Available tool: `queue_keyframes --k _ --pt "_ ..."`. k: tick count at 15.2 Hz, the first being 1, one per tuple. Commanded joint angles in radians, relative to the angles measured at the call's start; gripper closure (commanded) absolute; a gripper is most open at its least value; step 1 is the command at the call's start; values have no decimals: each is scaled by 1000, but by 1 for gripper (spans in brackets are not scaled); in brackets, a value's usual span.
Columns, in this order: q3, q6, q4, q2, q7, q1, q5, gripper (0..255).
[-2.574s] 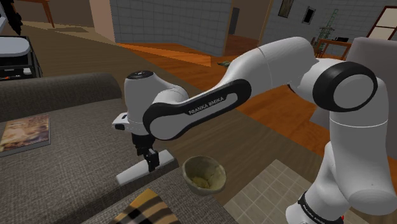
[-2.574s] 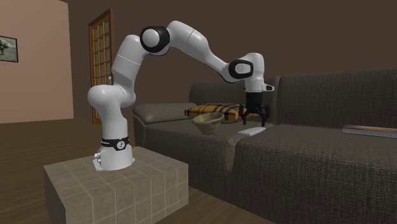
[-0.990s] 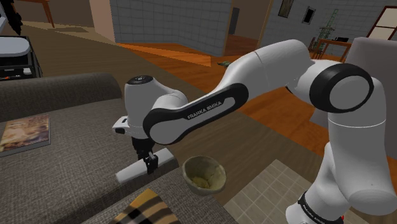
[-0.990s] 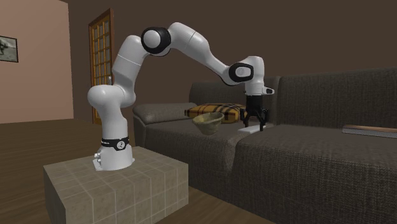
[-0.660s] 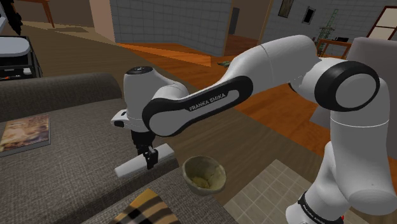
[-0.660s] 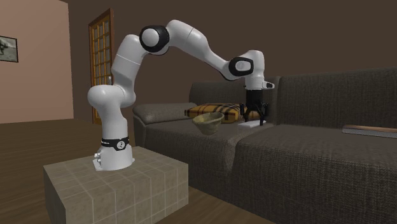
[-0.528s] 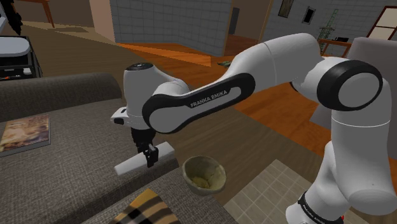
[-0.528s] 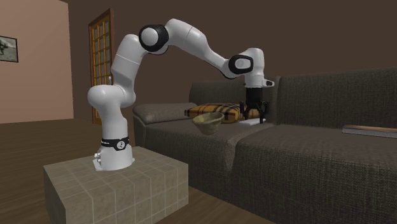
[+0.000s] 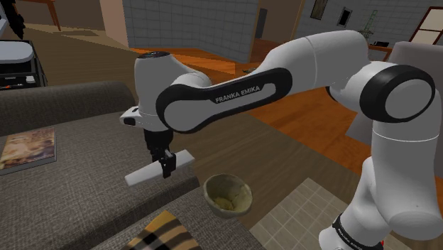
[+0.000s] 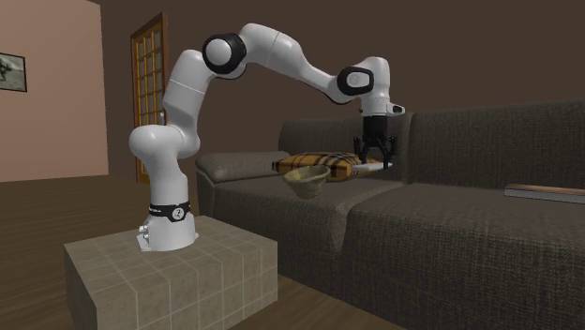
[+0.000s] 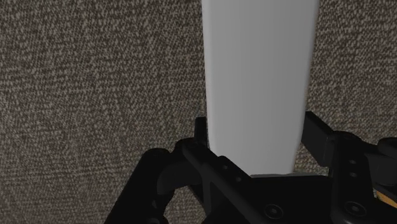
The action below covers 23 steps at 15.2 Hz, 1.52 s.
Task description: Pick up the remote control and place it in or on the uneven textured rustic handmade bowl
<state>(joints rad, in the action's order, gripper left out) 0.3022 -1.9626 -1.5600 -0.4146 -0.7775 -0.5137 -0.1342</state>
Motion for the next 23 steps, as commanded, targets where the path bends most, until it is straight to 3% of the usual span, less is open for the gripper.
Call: queue_keyframes --k 1,16,23 --pt "1 26 17 9 -4 1 4 255" --pt "7 209 184 27 -13 -6 13 255" --pt "22 89 -243 349 -41 43 108 255"
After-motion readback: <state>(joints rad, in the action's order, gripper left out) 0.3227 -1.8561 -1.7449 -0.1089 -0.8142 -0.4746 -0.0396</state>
